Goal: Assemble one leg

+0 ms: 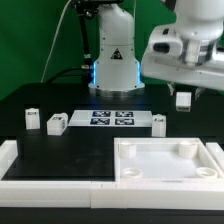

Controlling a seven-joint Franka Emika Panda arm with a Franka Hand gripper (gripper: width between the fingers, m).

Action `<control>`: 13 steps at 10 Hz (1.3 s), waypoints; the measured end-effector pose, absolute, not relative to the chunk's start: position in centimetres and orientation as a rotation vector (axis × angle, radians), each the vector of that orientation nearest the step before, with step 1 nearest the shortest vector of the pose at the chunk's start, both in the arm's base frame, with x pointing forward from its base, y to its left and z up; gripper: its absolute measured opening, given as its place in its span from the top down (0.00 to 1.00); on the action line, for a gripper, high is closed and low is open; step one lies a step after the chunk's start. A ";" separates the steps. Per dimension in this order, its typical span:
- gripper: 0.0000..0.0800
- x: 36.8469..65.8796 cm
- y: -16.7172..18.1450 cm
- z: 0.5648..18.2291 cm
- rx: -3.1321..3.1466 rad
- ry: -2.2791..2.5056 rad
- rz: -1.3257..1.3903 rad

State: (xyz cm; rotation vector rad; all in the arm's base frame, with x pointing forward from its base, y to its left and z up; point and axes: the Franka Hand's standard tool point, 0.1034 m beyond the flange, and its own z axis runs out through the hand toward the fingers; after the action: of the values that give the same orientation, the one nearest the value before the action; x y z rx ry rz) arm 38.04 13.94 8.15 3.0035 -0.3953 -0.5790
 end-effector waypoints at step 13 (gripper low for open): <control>0.63 47.1 15.2 11.8 3.112 -0.067 0.072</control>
Offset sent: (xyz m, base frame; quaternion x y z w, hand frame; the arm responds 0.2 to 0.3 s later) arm 0.0000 0.0000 0.0000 0.0000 0.1790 0.0000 0.9838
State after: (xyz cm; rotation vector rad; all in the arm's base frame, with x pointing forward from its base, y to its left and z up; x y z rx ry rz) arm 47.15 15.17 11.77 3.1118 -0.0668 0.0721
